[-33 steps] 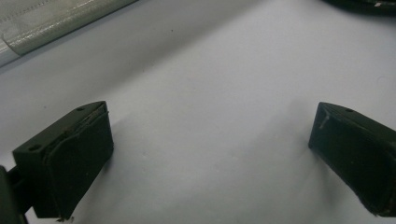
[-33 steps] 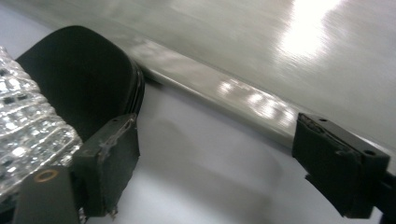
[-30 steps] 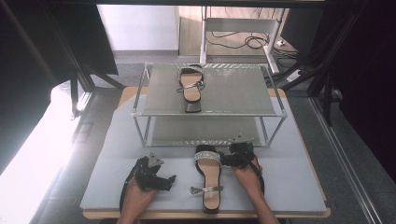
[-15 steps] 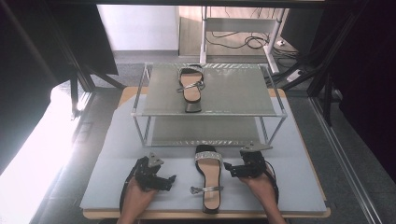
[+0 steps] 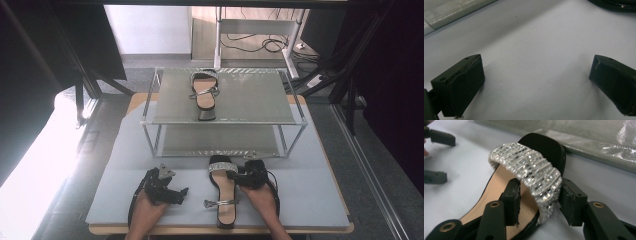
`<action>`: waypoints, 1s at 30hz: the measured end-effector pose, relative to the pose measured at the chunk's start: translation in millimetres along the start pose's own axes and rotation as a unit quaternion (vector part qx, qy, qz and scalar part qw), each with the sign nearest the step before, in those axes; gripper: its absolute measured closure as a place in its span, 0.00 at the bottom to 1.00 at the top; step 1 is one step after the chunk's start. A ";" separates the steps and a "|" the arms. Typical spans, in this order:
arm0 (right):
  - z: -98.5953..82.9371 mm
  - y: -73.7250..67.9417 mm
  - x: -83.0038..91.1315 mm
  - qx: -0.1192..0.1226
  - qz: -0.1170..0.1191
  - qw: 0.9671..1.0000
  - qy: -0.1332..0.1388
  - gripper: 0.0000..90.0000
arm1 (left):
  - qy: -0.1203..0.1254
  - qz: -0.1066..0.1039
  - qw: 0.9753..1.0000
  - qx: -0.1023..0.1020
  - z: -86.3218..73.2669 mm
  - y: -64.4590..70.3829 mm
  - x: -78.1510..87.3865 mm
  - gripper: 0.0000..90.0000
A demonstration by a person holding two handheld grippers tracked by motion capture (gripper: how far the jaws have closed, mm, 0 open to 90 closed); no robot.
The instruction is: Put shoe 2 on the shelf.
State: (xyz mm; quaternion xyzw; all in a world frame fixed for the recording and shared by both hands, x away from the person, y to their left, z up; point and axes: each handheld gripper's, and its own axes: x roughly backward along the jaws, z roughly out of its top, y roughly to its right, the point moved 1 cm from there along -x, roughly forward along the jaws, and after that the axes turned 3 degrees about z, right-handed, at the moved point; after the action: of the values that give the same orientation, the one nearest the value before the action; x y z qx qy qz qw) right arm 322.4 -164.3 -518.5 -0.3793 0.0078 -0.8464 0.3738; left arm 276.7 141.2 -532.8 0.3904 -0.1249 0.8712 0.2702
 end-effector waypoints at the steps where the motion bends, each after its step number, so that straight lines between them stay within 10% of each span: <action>1: 0.9 0.1 -0.4 -0.003 -0.002 1.000 0.001 0.65 | 0.000 0.000 1.000 0.000 0.0 0.0 0.0 0.00; 20: 4.7 20.3 1.3 -0.096 0.062 0.993 0.030 0.79 | 0.000 0.000 1.000 0.000 0.0 -0.1 0.0 0.00; 30: 19.4 14.1 22.4 -0.090 0.077 0.993 0.031 0.79 | 0.000 0.000 1.000 0.000 0.0 -0.1 0.0 0.00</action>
State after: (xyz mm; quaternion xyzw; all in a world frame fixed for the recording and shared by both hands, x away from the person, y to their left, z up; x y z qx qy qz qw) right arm 334.1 -183.5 -494.6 -0.3832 0.1243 -0.8222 0.4021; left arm 276.8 141.2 -532.8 0.3904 -0.1244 0.8712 0.2704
